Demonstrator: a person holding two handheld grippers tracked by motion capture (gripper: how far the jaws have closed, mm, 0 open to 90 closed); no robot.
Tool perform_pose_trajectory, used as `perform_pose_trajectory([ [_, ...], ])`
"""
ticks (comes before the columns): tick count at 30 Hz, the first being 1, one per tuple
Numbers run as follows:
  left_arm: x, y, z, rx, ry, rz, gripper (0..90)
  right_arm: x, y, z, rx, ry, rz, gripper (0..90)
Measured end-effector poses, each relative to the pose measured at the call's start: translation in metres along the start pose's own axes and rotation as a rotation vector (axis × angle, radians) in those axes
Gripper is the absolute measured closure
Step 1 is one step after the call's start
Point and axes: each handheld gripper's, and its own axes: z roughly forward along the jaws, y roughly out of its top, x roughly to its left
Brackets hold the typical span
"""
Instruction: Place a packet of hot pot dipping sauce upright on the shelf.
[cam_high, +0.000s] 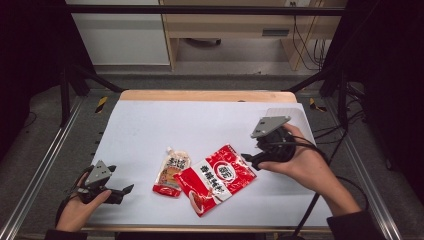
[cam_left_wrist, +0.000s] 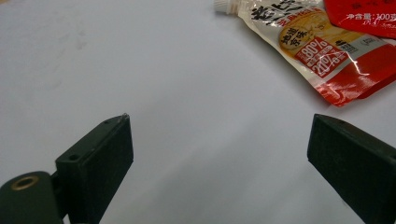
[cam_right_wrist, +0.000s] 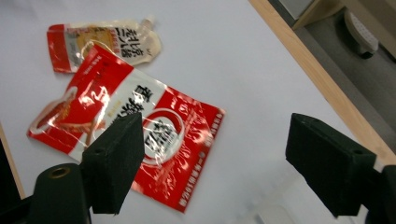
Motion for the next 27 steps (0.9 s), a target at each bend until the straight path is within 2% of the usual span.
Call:
perform_pose_trajectory([
  [1, 0.0, 0.0, 0.0, -0.001, 0.001, 0.0, 6.3, 0.008, 0.005, 0.011, -0.001, 0.013, 0.005, 19.7],
  [2, -0.001, 0.0, 0.0, -0.004, 0.003, -0.004, 6.3, 0.008, 0.005, 0.011, -0.001, 0.013, 0.005, 19.7],
  [7, -0.003, 0.003, 0.001, -0.004, 0.019, 0.008, 5.8, 0.025, 0.015, 0.037, -0.013, 0.046, 0.017, 18.7],
  [10, -0.005, 0.004, 0.002, -0.003, 0.019, 0.01, 5.7, 0.034, 0.02, 0.049, -0.039, 0.058, 0.032, 22.8],
  [18, -0.012, 0.008, 0.005, -0.003, 0.014, 0.026, 5.7, 0.048, 0.028, 0.086, -0.051, 0.066, 0.106, 29.8],
  [19, -0.013, 0.008, 0.005, -0.004, 0.014, 0.027, 5.7, 0.051, 0.029, 0.093, -0.047, 0.072, 0.115, 33.1],
  [20, -0.014, 0.009, 0.005, -0.005, 0.014, 0.028, 5.7, 0.051, 0.029, 0.093, -0.047, 0.072, 0.115, 33.1],
  [23, -0.015, 0.011, 0.006, -0.007, 0.013, 0.033, 5.8, 0.055, 0.031, 0.103, -0.044, 0.095, 0.154, 35.5],
  [27, -0.019, 0.013, 0.006, -0.015, 0.015, 0.032, 6.9, 0.059, 0.036, 0.114, -0.055, 0.096, 0.173, 38.2],
])
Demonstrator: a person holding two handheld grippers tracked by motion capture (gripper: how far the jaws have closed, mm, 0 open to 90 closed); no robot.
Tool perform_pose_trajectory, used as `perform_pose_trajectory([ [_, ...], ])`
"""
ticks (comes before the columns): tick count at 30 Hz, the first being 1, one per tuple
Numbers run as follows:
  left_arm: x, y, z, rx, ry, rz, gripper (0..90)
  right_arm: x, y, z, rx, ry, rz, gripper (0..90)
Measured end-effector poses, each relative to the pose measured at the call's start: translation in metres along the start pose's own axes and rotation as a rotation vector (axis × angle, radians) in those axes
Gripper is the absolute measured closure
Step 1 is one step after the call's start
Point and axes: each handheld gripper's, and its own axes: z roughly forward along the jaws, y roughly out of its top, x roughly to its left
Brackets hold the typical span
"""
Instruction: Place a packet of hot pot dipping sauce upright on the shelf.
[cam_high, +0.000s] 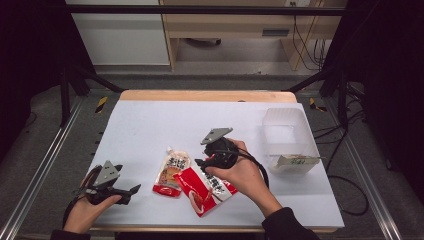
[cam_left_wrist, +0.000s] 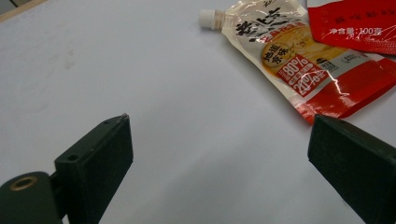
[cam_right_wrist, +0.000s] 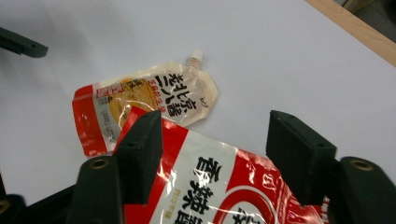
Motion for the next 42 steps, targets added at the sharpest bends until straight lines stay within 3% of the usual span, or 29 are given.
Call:
perform_pose_trajectory([
  [7, -0.008, 0.005, 0.005, -0.004, 0.003, 0.011, 9.4, 0.002, 0.001, 0.02, 0.004, 0.011, 0.023, 48.2],
  [14, -0.018, 0.009, 0.01, 0.017, -0.002, 0.054, 10.2, 0.003, -0.002, 0.037, 0.02, 0.024, 0.025, 55.6],
  [21, -0.026, 0.013, 0.018, 0.037, -0.001, 0.079, 13.9, 0.004, -0.006, 0.062, 0.056, 0.05, 0.05, 58.6],
  [28, -0.032, 0.015, 0.024, 0.039, -0.014, 0.076, 15.1, 0.002, -0.004, 0.077, 0.06, 0.052, 0.061, 59.5],
  [33, -0.034, 0.015, 0.029, 0.046, -0.029, 0.077, 15.0, -0.003, -0.005, 0.092, 0.072, 0.054, 0.099, 63.6],
  [42, -0.038, 0.016, 0.03, 0.049, -0.046, 0.083, 14.9, -0.01, -0.008, 0.118, 0.076, 0.058, 0.157, 60.3],
])
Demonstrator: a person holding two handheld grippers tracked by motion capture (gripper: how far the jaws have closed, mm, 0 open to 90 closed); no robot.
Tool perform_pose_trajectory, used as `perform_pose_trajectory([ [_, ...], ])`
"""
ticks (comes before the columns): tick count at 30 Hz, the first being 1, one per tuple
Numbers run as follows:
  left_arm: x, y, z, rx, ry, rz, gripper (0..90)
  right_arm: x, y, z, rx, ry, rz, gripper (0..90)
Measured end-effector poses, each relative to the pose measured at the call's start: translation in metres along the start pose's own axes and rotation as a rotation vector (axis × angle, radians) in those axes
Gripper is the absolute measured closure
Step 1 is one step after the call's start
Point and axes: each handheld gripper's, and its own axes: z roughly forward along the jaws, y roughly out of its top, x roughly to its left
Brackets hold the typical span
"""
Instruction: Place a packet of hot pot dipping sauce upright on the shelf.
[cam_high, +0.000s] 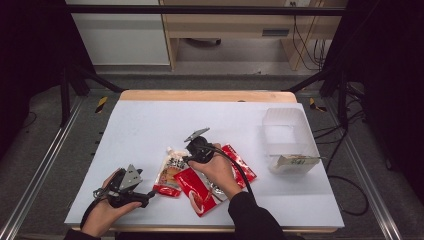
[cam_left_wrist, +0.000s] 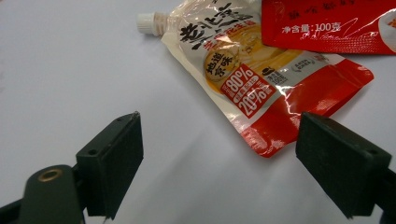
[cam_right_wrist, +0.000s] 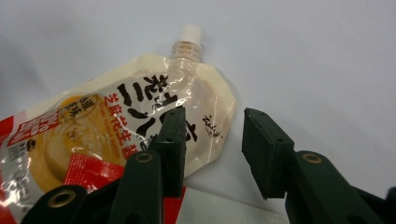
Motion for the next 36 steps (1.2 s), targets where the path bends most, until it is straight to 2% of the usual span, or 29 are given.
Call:
perform_pose_trajectory([
  [2, 0.0, 0.0, 0.0, 0.006, 0.0, 0.008, 14.9, -0.001, 0.0, 0.004, 0.005, 0.004, 0.019, 59.5],
  [12, 0.002, 0.0, -0.002, 0.004, 0.005, 0.002, 14.9, 0.002, 0.0, 0.019, 0.038, 0.008, 0.025, 58.2],
  [18, 0.002, 0.0, -0.001, 0.011, 0.003, 0.008, 14.9, 0.003, 0.001, 0.017, 0.062, 0.021, 0.051, 68.9],
  [23, 0.001, 0.0, -0.001, 0.008, 0.001, 0.005, 14.9, 0.007, 0.0, 0.016, 0.075, 0.031, 0.029, 81.7],
  [24, 0.001, 0.0, -0.001, 0.01, 0.001, 0.006, 14.9, 0.008, 0.0, 0.016, 0.071, 0.039, 0.013, 85.8],
  [30, 0.003, -0.001, -0.003, 0.004, 0.005, -0.003, 14.8, 0.014, 0.003, 0.012, 0.04, 0.027, -0.02, 89.4],
  [36, 0.007, -0.001, -0.01, -0.019, 0.019, -0.026, 14.8, 0.022, 0.01, 0.003, -0.014, 0.024, -0.05, 90.0],
])
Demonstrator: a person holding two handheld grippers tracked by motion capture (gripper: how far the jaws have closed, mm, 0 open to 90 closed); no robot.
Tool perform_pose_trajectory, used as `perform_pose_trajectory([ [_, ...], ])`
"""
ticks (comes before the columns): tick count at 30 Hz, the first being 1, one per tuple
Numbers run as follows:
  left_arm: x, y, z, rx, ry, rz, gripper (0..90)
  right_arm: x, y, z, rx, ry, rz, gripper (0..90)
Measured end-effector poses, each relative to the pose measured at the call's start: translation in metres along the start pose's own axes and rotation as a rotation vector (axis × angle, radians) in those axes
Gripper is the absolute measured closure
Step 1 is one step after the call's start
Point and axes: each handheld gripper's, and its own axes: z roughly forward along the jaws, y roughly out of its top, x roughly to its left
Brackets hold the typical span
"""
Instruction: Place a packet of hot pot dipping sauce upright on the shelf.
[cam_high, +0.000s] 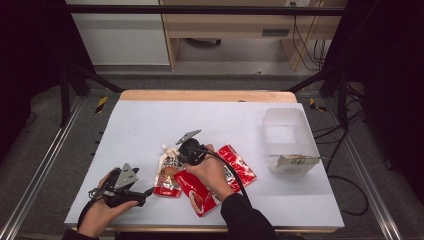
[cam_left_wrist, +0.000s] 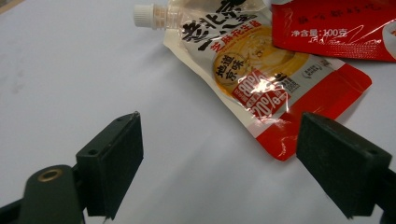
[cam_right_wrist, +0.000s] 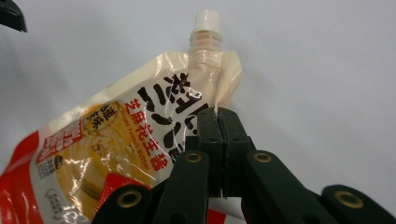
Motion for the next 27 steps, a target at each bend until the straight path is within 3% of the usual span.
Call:
perform_pose_trajectory([
  [8, 0.003, -0.001, -0.003, -0.009, 0.018, -0.005, 14.9, 0.015, 0.019, -0.012, -0.078, 0.017, -0.062, 90.0],
  [12, 0.005, -0.001, -0.004, -0.019, 0.028, 0.002, 14.9, 0.021, 0.026, -0.017, -0.089, 0.027, -0.081, 90.0],
  [27, 0.013, -0.004, -0.01, -0.031, 0.018, -0.052, 15.1, 0.033, 0.047, -0.045, -0.148, 0.035, -0.151, 90.0],
])
